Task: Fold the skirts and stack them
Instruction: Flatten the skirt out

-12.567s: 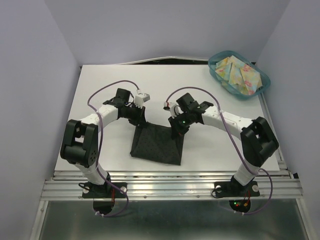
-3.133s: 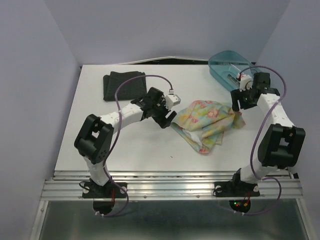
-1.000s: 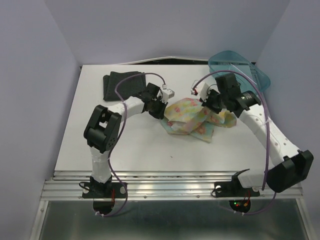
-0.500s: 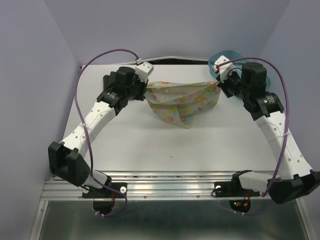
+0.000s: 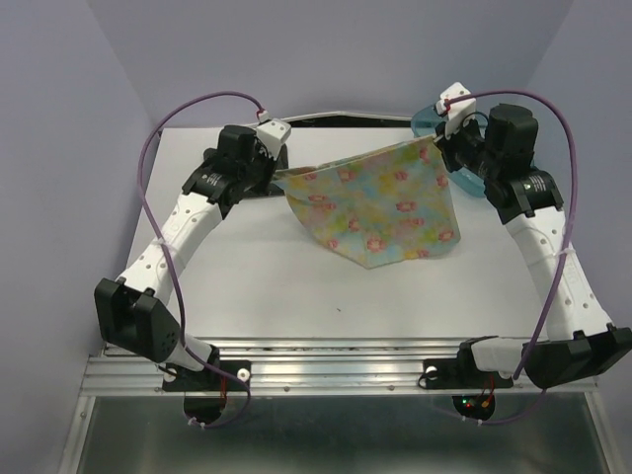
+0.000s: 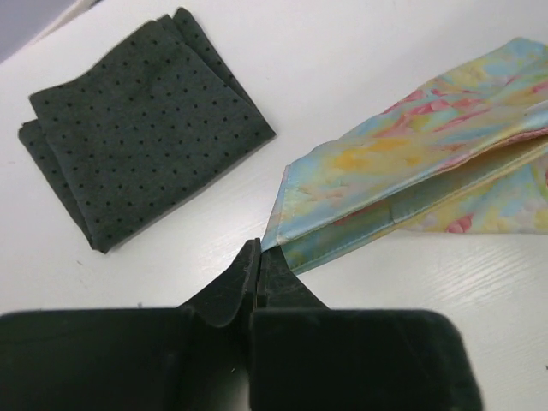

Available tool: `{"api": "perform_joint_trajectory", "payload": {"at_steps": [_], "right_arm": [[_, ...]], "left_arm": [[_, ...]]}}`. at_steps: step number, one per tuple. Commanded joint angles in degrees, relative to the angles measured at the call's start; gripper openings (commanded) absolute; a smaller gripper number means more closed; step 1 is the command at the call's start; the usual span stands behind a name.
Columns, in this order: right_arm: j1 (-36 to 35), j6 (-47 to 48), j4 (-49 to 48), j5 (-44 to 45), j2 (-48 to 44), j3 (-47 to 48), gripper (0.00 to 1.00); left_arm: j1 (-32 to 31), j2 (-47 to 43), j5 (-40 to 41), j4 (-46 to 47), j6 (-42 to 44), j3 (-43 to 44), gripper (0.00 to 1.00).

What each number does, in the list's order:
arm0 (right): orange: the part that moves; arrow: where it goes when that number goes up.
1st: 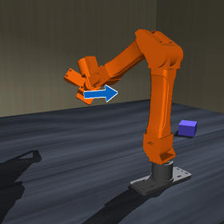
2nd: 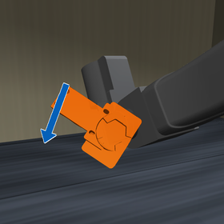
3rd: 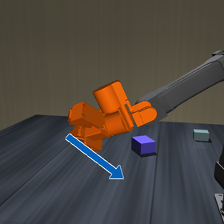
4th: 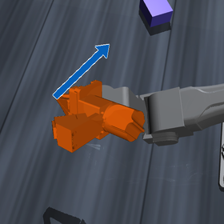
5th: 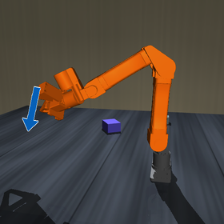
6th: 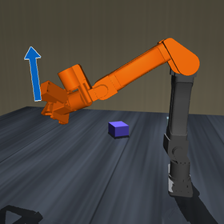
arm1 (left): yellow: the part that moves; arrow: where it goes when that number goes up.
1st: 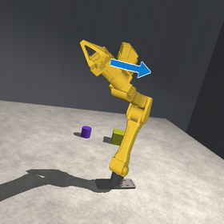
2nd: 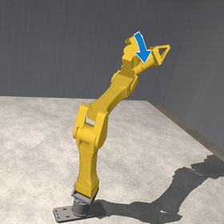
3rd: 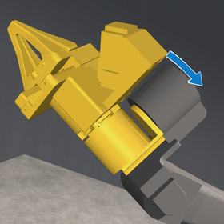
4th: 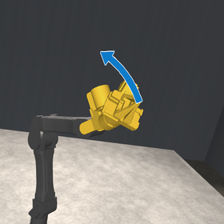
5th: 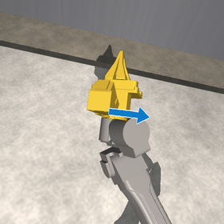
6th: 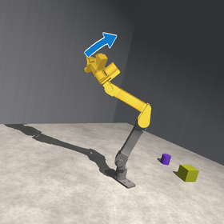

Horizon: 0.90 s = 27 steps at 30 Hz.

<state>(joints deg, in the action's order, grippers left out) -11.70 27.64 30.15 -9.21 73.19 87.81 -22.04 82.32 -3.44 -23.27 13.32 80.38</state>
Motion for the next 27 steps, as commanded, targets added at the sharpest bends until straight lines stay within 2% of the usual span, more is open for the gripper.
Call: {"api": "perform_joint_trajectory", "payload": {"at_steps": [1, 6, 8, 11, 17, 18, 20, 22, 24, 26, 27], "right_arm": [[1.07, -0.57, -2.29, -1.43, -2.43, 0.26, 0.01], [1.07, -0.83, -7.29, 2.51, 0.18, -1.33, 0.01], [1.07, -1.01, -11.50, 5.33, 2.56, 0.07, 0.01], [2.29, -2.32, -17.75, 10.86, 8.18, 4.72, 0.01], [6.95, -6.63, -24.34, 14.22, 20.93, 21.77, 0.01], [7.65, -7.24, -24.96, 13.87, 22.25, 23.88, 0.01], [8.89, -8.38, -27.24, 13.52, 25.32, 28.44, 0.01], [9.59, -8.74, -28.48, 12.82, 27.09, 31.53, 0.01], [10.12, -9.53, -28.57, 11.86, 29.03, 34.26, 0.01], [10.12, -9.88, -28.48, 9.93, 28.94, 34.80, 0.01], [10.12, -9.28, -28.48, 6.44, 26.94, 31.14, 0.01]], "left_arm": [[0.95, 1.70, -2.80, -3.89, 0.92, 1.27, 0.00], [2.18, 3.89, -2.19, -1.17, 0.74, 4.42, 0.00], [2.27, 7.31, -1.05, -0.03, 0.74, 9.34, 0.00], [2.88, 12.76, 0.72, 2.16, 0.57, 17.77, 0.00], [3.76, 26.73, 2.83, 2.08, -0.14, 42.98, 0.00], [3.85, 28.14, 5.44, 2.35, -0.14, 49.02, 0.00], [4.11, 31.39, 6.34, 4.53, 0.04, 53.63, 0.00], [4.20, 32.11, 8.35, 7.17, 0.30, 56.54, 0.00], [4.46, 30.97, 9.41, 12.09, 0.30, 55.59, 0.00], [4.55, 28.00, 10.21, 16.12, 1.09, 51.21, 0.00], [4.55, 26.85, 9.34, 16.93, 2.22, 46.67, 0.00]]}}
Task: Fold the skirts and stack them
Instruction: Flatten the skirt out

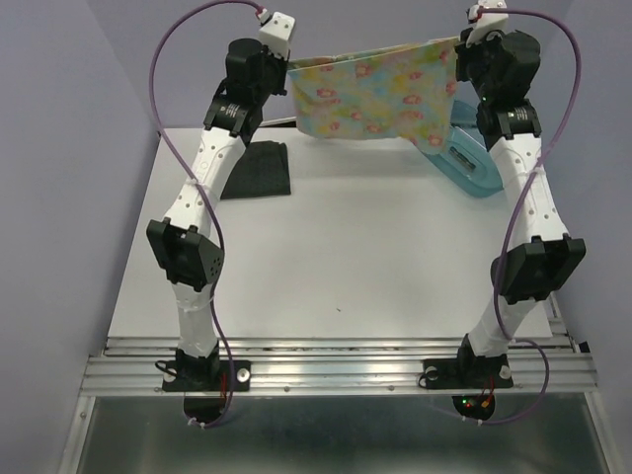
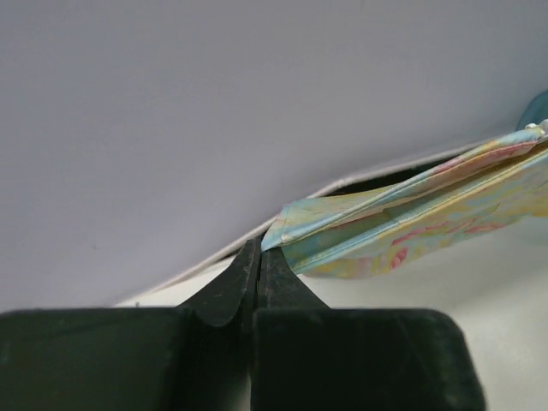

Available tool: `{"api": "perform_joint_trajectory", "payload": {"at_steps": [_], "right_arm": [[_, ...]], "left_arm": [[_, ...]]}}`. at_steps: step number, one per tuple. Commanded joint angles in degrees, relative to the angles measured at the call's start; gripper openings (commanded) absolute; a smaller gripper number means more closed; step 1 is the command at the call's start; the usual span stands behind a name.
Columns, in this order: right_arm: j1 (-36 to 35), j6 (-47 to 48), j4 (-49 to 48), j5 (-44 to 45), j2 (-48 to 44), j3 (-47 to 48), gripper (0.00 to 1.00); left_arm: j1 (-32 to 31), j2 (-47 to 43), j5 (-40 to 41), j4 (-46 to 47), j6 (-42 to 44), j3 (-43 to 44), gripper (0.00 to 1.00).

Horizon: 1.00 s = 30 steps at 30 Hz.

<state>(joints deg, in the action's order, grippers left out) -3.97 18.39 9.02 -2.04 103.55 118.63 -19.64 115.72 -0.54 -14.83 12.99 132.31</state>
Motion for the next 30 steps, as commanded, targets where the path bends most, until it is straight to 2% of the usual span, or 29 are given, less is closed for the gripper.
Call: {"api": "perform_joint_trajectory", "payload": {"at_steps": [1, 3, 4, 6, 7, 8, 9, 12, 16, 20, 21, 24, 30], "right_arm": [[2.39, 0.67, -7.35, -2.77, -5.01, -2.67, 0.01], [2.39, 2.43, -8.13, -7.68, -10.96, -10.22, 0.01], [2.39, 5.05, -8.14, -11.63, -13.26, -18.61, 0.01], [2.39, 8.83, -7.35, -15.78, -17.74, -27.18, 0.01], [2.39, 11.55, -5.26, -17.97, -22.20, -31.49, 0.01], [2.39, 16.45, -4.02, -19.91, -24.34, -39.71, 0.01], [2.39, 18.24, -2.96, -22.28, -26.45, -43.97, 0.01], [2.39, 28.70, 4.14, -26.34, -33.75, -57.60, 0.01], [2.39, 38.45, 13.80, -28.19, -42.09, -70.71, 0.01], [2.39, 47.76, 22.34, -28.72, -51.22, -80.81, 0.01], [2.39, 49.79, 24.19, -29.07, -51.25, -80.84, 0.01], [2.39, 55.25, 33.14, -30.73, -58.87, -84.08, 0.01], [2.39, 61.94, 41.25, -34.34, -67.85, -87.77, 0.01]], "left_arm": [[2.15, -8.91, 5.29, 8.94, 3.43, -7.57, 0.00], [2.06, -11.38, 1.53, 8.33, 5.28, -13.10, 0.00], [2.06, -14.09, -0.15, 7.54, 6.68, -19.83, 0.00], [1.89, -16.57, -6.37, 6.14, 8.79, -26.98, 0.00], [1.71, -17.71, -8.15, 5.35, 9.67, -34.15, 0.00], [1.45, -19.64, -9.56, 3.86, 10.64, -37.79, 0.00], [1.01, -20.61, -10.70, 3.50, 12.13, -41.22, 0.00], [-1.01, -23.61, -11.42, 2.61, 14.25, -58.59, 0.00], [-4.17, -26.16, -11.77, 2.35, 15.48, -71.62, 0.00], [-8.21, -28.00, -11.50, 0.69, 16.53, -78.07, 0.00], [-8.66, -28.18, -11.51, 0.33, 16.80, -78.69, 0.00], [-9.54, -29.15, -10.63, -1.08, 18.03, -80.63, 0.00], [-10.07, -31.52, -10.36, -3.89, 20.75, -82.04, 0.00]]}}
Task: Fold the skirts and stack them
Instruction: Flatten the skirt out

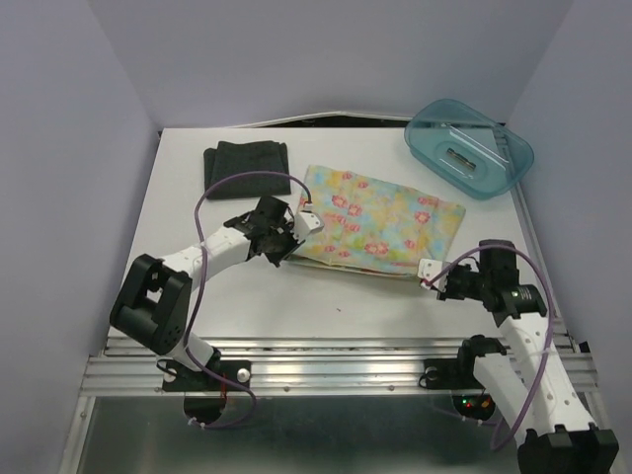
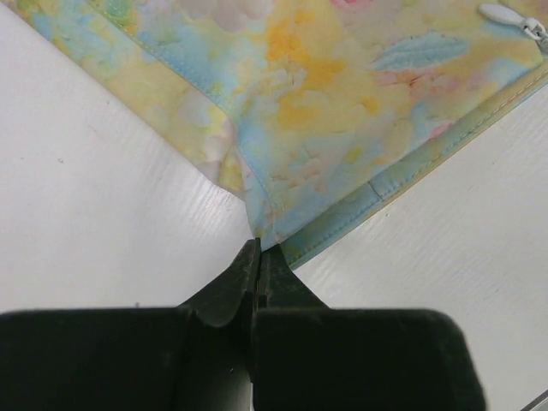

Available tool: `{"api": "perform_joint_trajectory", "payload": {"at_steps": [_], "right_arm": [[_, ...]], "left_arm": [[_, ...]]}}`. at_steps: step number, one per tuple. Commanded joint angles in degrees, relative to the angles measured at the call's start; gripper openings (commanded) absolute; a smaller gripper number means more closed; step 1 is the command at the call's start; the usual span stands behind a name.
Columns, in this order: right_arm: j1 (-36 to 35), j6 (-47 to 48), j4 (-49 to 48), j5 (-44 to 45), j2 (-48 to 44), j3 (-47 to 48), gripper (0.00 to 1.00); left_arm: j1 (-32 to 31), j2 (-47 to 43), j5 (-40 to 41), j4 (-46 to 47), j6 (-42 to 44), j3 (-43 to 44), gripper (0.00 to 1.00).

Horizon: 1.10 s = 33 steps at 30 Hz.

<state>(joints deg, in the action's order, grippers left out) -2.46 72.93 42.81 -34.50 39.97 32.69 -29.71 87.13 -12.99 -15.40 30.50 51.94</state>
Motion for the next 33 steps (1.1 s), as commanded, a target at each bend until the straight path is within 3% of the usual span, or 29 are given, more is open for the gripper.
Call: {"api": "perform_joint_trajectory", "payload": {"at_steps": [1, 3, 5, 6, 7, 8, 11, 16, 18, 21, 25, 29, 33], "right_arm": [[0.88, 7.06, 7.81, -2.06, -6.02, -2.19, 0.05], [0.88, 5.22, 7.99, -2.85, -6.74, -2.28, 0.13], [0.88, 0.32, 7.38, -3.46, -5.09, -1.05, 0.32], [0.88, -1.63, 6.77, -3.99, -3.77, 1.04, 0.46], [0.88, -3.47, 5.89, -4.26, -2.28, 2.37, 0.75], [0.88, -6.80, 5.62, -4.52, 1.31, 3.95, 0.85], [0.88, -10.42, 7.90, -4.52, 7.04, 11.85, 1.00], [0.88, -24.39, 6.43, 1.45, 17.92, 25.46, 1.00], [0.88, -30.26, 5.01, 3.11, 22.85, 29.34, 1.00], [0.88, -33.81, 7.27, 2.43, 39.51, 39.09, 0.98], [0.88, -38.73, 7.03, 2.59, 50.01, 49.21, 0.94], [0.35, -41.20, 3.87, 5.05, 58.02, 54.23, 0.82], [-0.71, -42.16, 4.74, 7.96, 64.54, 56.96, 0.75]], "left_arm": [[-0.25, -3.98, 1.75, -3.84, 3.60, -2.02, 0.00], [-0.52, -5.04, 1.74, -4.90, 4.21, -2.28, 0.00], [-0.61, -6.61, 1.57, -6.04, 4.65, -2.64, 0.04], [-0.69, -7.06, 1.48, -6.40, 4.83, -2.72, 0.07], [-0.70, -8.02, 1.48, -6.83, 5.35, -2.81, 0.10], [-0.70, -8.38, 1.48, -7.71, 5.53, -2.81, 0.17], [-0.78, -8.82, 2.88, -11.47, 5.71, -1.94, 0.34], [-0.78, -15.13, 4.11, -18.08, 8.60, 1.31, 0.63], [-0.78, -16.20, 5.43, -19.57, 9.40, 2.28, 0.68], [-0.52, -15.25, 4.74, -20.46, 7.39, 5.35, 0.67], [-0.52, -12.17, 0.44, -18.36, -0.34, 8.43, 0.58], [-0.61, -5.86, -4.66, -12.31, -6.93, 10.54, 0.38], [-0.61, 0.66, -4.68, -9.83, -8.53, 9.32, 0.24]]}}
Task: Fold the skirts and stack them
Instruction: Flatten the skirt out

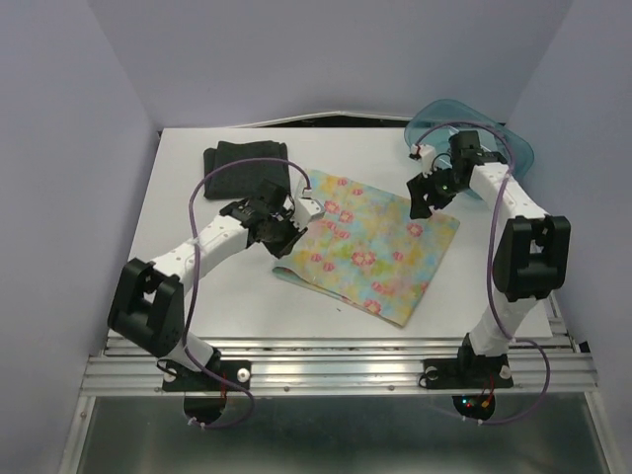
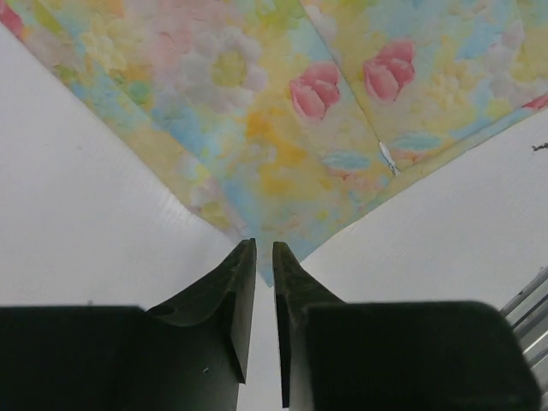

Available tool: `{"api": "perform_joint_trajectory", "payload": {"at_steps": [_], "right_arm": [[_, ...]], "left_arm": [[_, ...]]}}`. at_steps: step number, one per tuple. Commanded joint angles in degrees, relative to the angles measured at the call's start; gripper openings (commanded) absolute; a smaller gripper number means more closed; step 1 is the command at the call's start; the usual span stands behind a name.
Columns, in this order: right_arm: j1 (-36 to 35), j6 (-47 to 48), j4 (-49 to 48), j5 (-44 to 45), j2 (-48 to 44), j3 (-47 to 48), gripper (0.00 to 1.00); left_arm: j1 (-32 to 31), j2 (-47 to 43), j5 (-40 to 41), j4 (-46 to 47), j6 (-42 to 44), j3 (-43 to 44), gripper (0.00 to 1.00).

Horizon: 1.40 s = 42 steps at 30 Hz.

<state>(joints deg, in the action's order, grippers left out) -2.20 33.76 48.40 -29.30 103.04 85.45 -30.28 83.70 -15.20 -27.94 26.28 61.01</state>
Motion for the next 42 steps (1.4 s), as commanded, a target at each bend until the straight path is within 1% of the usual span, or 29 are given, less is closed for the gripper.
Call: {"api": "perform_joint_trajectory", "payload": {"at_steps": [1, 2, 5, 6, 11, 14, 15, 16, 18, 19, 21, 24, 25, 26, 27, 28, 29, 30, 31, 33, 34, 35, 37, 38, 40, 42], "right_arm": [[-0.97, -3.34, -1.20, 4.06, 3.37, 3.59, 0.75], [-1.49, -3.26, -1.38, 4.77, 4.17, 3.06, 0.74], [-2.20, -2.83, -2.26, 8.46, 6.90, -0.44, 0.72], [-2.81, -2.39, -2.43, 10.91, 7.52, -1.50, 0.72], [-3.43, 0.34, -2.44, 16.64, 10.24, -8.44, 0.68], [-4.04, 2.80, -2.00, 18.31, 10.07, -13.63, 0.68], [-4.57, 3.94, -1.65, 18.49, 9.20, -14.86, 0.68], [-5.27, 4.56, -1.04, 18.66, 8.58, -17.48, 0.68], [-6.41, 6.22, -0.15, 18.84, 7.18, -19.78, 0.68], [-7.90, 6.58, 0.72, 18.84, 5.52, -21.88, 0.68], [-9.92, 7.46, 1.60, 18.75, 3.58, -23.92, 0.68], [-15.98, 7.29, 4.32, 17.00, -0.29, -27.52, 0.68], [-20.00, 7.03, 5.55, 15.78, -1.26, -28.40, 0.68], [-22.21, 6.94, 6.35, 14.98, -3.18, -29.54, 0.68], [-24.33, 6.41, 7.57, 13.75, -3.98, -29.64, 0.69], [-26.35, 5.80, 9.85, 10.26, -4.69, -29.55, 0.70], [-29.76, 5.10, 10.91, 8.23, -5.83, -29.03, 0.74], [-31.10, 3.70, 12.06, 6.12, -6.19, -26.85, 0.76], [-31.90, 3.07, 14.24, 1.40, -6.54, -25.09, 0.77], [-31.90, 0.19, 16.10, -3.11, -7.07, -20.44, 0.78], [-31.90, -0.96, 16.54, -4.18, -7.07, -15.28, 0.79], [-31.90, -1.67, 16.81, -4.45, -7.07, -12.70, 0.79], [-28.75, -4.13, 15.59, -5.06, -6.54, -6.39, 0.80], [-27.52, -4.66, 14.97, -4.54, -6.11, -4.96, 0.80], [-24.28, -4.93, 14.09, -1.22, -4.27, -2.75, 0.78], [-22.86, -4.06, 12.07, 2.73, -2.68, -2.39, 0.74]], "left_arm": [[-0.04, 5.06, -1.33, 2.98, -4.14, -0.97, 0.23], [-0.04, 6.81, -0.54, 2.90, -3.53, -1.51, 0.19], [0.05, 8.92, 3.59, 1.94, -2.73, -3.70, 0.16], [0.14, 9.37, 5.51, 1.49, -2.55, -4.23, 0.16], [0.57, 11.31, 10.10, 0.78, -2.02, -6.87, 0.15], [0.75, 13.50, 11.95, 1.84, -1.59, -5.39, 0.19], [0.93, 13.94, 12.12, 2.01, -1.32, -4.68, 0.23], [1.01, 15.25, 12.73, 2.45, -0.97, -2.85, 0.26], [1.71, 17.01, 13.27, 3.16, -0.88, -0.38, 0.31], [2.15, 18.07, 13.44, 3.25, -0.88, 2.85, 0.32], [2.94, 20.96, 13.79, 3.51, -0.97, 6.12, 0.33], [3.30, 24.56, 14.59, 3.69, -1.06, 12.89, 0.34], [3.56, 25.54, 14.59, 3.69, -0.97, 14.56, 0.34], [3.65, 27.37, 16.24, 3.51, -0.97, 17.79, 0.34], [3.74, 28.18, 16.69, 3.42, -0.88, 19.30, 0.34], [3.83, 29.05, 16.61, 3.34, -0.53, 20.80, 0.34], [3.91, 30.37, 16.52, 2.90, -0.18, 23.60, 0.34], [3.92, 30.82, 16.52, 2.63, 0.26, 25.02, 0.35], [4.09, 31.17, 16.69, 2.28, 0.78, 26.42, 0.36], [4.62, 31.09, 16.52, 1.32, 1.14, 29.85, 0.38], [4.88, 30.56, 16.26, 1.05, 1.14, 30.74, 0.38], [5.14, 30.03, 16.08, 0.96, 1.31, 31.79, 0.40], [6.02, 27.84, 15.73, 0.61, 1.40, 32.24, 0.41], [6.29, 26.09, 15.64, 0.44, 1.58, 32.15, 0.42], [6.64, 24.33, 14.94, -0.35, 1.49, 31.36, 0.43], [6.73, 21.00, 11.35, -0.97, 1.14, 28.47, 0.42]]}}
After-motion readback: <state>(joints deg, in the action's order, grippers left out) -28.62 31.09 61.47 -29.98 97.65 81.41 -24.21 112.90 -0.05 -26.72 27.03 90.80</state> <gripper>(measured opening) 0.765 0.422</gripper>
